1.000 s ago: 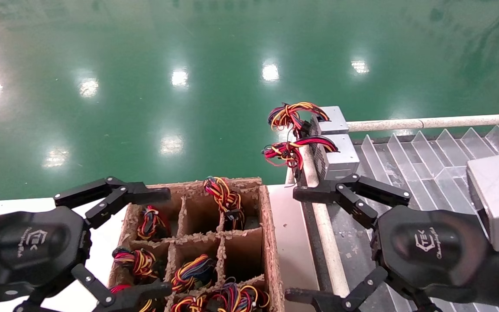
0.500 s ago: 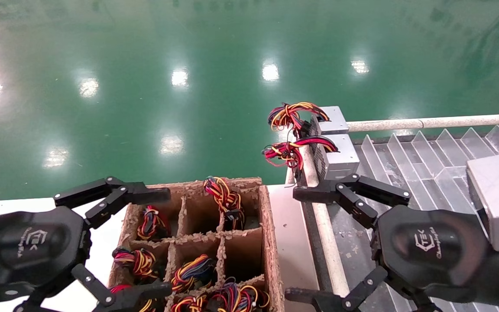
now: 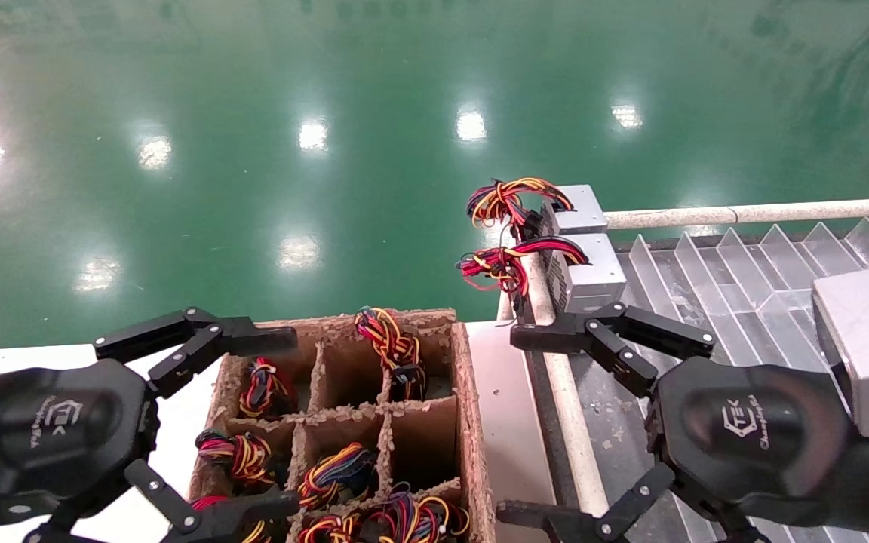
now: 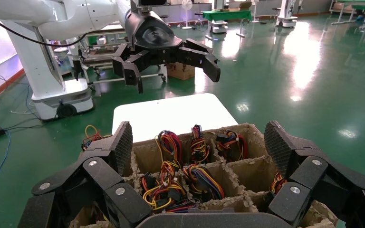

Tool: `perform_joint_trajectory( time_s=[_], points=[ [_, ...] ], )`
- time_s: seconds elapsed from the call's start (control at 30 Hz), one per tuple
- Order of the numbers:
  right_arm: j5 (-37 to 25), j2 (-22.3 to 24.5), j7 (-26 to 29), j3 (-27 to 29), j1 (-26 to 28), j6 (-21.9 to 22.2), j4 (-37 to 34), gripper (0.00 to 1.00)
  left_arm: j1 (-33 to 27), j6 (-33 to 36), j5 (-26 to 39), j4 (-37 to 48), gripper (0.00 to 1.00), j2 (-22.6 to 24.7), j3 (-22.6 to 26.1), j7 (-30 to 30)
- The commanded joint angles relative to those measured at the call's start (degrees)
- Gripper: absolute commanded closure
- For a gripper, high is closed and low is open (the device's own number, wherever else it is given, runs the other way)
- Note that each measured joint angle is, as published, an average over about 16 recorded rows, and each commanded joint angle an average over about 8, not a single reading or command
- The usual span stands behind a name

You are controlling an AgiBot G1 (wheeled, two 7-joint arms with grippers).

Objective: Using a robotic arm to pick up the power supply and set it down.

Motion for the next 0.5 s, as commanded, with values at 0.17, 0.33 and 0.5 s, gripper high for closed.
perform_joint_trajectory(
  time_s=[0.17, 0.33, 0.5],
  points=[
    [0.0, 0.0, 0.0, 0.0, 0.0, 0.0, 0.0, 0.0, 0.0, 0.0, 0.0, 0.0, 0.0, 0.0, 0.0, 0.0],
    [0.0, 0.0, 0.0, 0.0, 0.0, 0.0, 0.0, 0.0, 0.0, 0.0, 0.0, 0.0, 0.0, 0.0, 0.0, 0.0],
    [0.0, 0.0, 0.0, 0.0, 0.0, 0.0, 0.0, 0.0, 0.0, 0.0, 0.0, 0.0, 0.0, 0.0, 0.0, 0.0]
  ],
)
